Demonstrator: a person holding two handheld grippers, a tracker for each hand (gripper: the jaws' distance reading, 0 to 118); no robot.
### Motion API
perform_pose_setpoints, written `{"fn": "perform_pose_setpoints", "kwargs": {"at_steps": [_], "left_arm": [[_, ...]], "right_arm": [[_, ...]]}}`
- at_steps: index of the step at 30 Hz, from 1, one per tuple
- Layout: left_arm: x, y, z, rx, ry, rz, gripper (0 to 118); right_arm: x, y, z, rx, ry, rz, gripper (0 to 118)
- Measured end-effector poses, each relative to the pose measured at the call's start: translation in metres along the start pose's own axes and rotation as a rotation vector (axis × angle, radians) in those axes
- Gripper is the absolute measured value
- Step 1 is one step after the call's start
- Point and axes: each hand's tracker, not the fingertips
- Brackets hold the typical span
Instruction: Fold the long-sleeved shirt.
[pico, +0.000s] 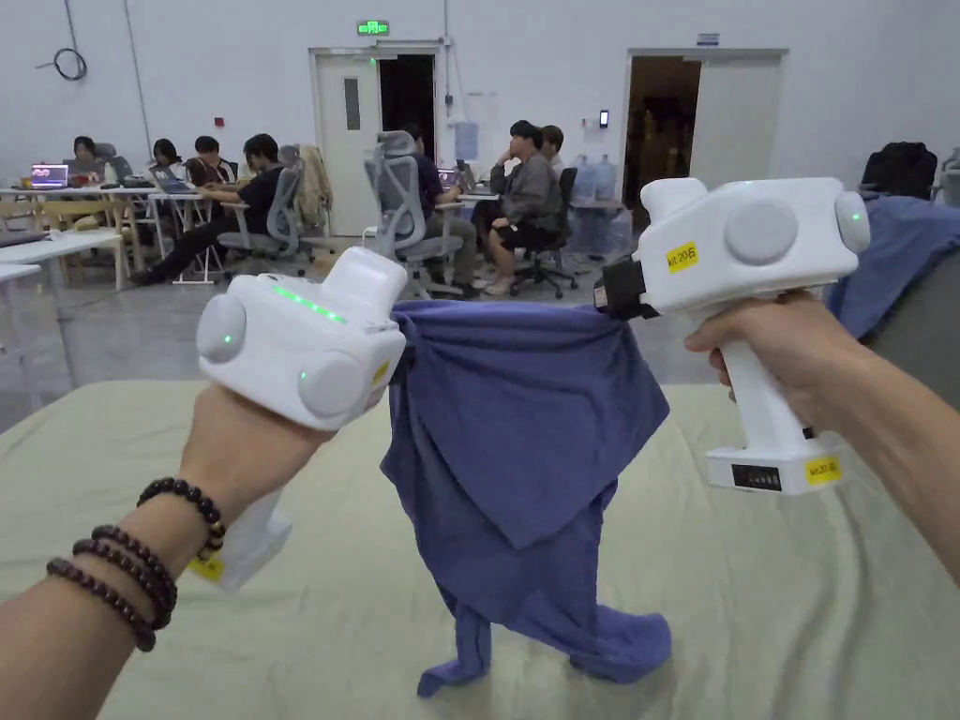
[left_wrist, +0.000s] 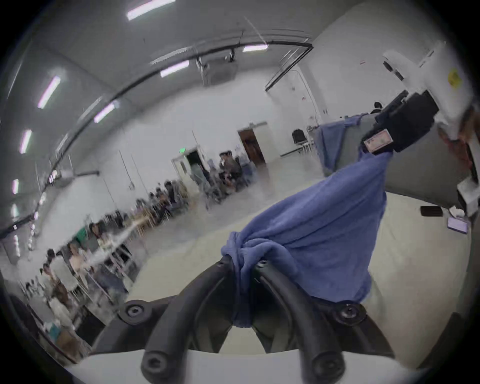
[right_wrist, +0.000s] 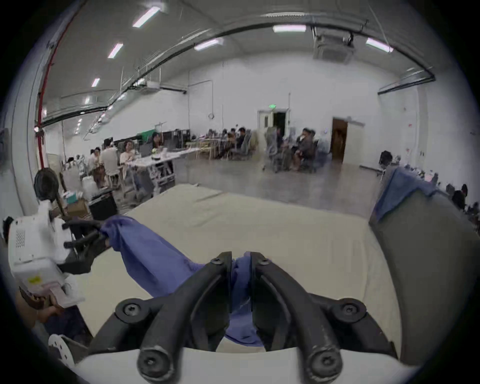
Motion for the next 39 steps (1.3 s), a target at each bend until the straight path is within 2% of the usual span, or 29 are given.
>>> {"fn": "perform_pose_setpoints", "kwargs": {"at_steps": [2, 6, 9, 12, 16, 22, 27, 30, 33, 35, 37, 39], "left_arm": [[-0.010, 0.035, -0.013, 0.005, 0.001, -0.016, 7], [-0.019, 0.074, -0.021, 0.017, 0.028, -0.027, 7], [-0.022, 0.085, -0.026, 0.036, 0.023, -0.008, 7], [-0.017, 0.080, -0.032, 0.032, 0.016, -0.010, 7], [0.005, 0.033, -0.048, -0.011, -0.032, -0.014, 7], [0.063, -0.095, -0.080, -0.216, -0.114, -0.003, 7], [0.091, -0.167, -0.089, -0.315, -0.170, -0.056, 7], [0.086, -0.176, -0.083, -0.318, -0.172, -0.061, 7], [0.076, -0.179, -0.072, -0.298, -0.191, 0.044, 7], [0.080, -0.184, -0.035, -0.259, -0.220, 0.104, 7], [0.089, -0.198, -0.002, -0.253, -0.229, 0.100, 7], [0.108, -0.220, 0.036, -0.244, -0.236, 0.061, 7]], "right_arm": [[0.009, 0.027, -0.001, 0.041, -0.045, -0.022, 9], [0.023, 0.063, -0.003, 0.082, -0.069, -0.063, 9], [0.029, 0.072, -0.004, 0.106, -0.093, -0.051, 9], [0.034, 0.066, -0.010, 0.104, -0.090, -0.082, 9], [0.036, 0.018, -0.037, 0.041, -0.084, -0.097, 9], [0.027, -0.112, -0.104, -0.152, -0.047, -0.183, 9], [0.018, -0.186, -0.137, -0.269, -0.030, -0.200, 9], [0.016, -0.194, -0.129, -0.276, -0.008, -0.226, 9], [0.005, -0.203, -0.101, -0.262, 0.008, -0.213, 9], [-0.005, -0.219, -0.074, -0.266, 0.024, -0.171, 9], [-0.018, -0.245, -0.040, -0.269, 0.050, -0.129, 9], [-0.028, -0.278, -0.009, -0.286, 0.078, -0.137, 9]]}}
